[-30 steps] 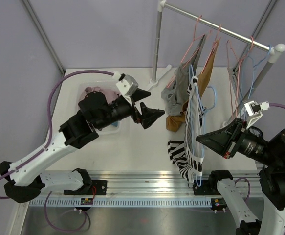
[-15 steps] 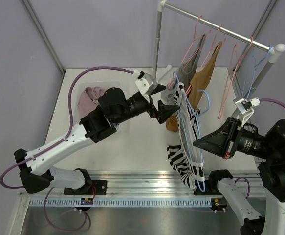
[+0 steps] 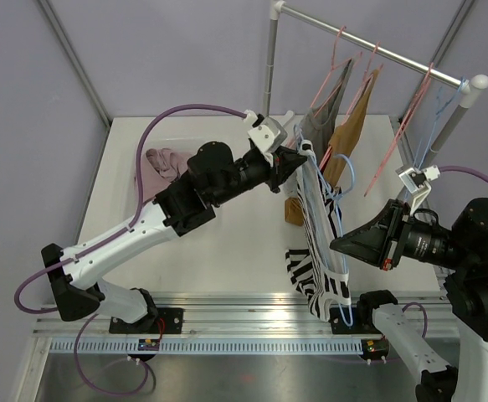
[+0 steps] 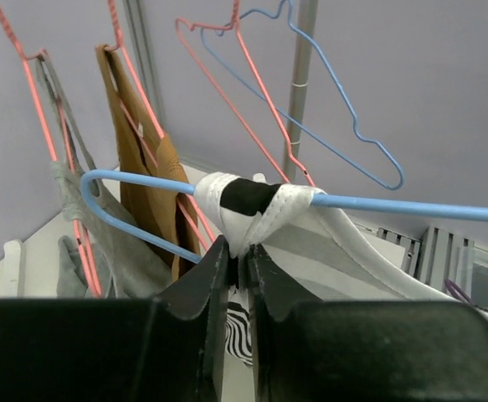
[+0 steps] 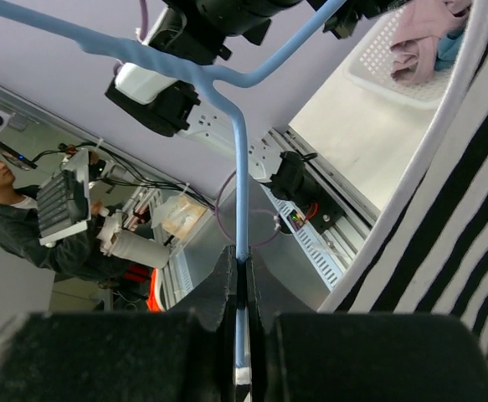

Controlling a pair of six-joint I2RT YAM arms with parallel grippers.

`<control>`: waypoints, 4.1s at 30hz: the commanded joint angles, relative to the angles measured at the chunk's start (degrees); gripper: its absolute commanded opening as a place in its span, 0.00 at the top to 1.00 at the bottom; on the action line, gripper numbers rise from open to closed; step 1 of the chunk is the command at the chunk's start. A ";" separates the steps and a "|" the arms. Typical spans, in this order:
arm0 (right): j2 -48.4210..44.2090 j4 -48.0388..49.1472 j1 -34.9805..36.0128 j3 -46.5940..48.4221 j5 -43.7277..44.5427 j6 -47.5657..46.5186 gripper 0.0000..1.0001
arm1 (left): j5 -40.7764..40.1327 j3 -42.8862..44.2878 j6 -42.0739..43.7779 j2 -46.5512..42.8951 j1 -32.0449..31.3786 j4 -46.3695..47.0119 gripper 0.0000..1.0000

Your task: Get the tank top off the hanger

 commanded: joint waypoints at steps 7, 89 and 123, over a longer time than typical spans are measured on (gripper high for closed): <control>6.54 -4.29 0.81 -2.04 3.71 -10.36 1.00 | -28.53 -3.47 -4.54 -7.10 4.23 -0.94 1.00; 19.71 11.11 6.79 8.30 64.16 5.38 1.00 | -8.45 -20.17 -19.07 -25.04 20.77 -39.10 0.01; 30.81 10.75 -8.51 10.07 53.53 5.47 0.75 | -12.92 -25.70 -22.93 -25.04 8.83 -33.14 0.01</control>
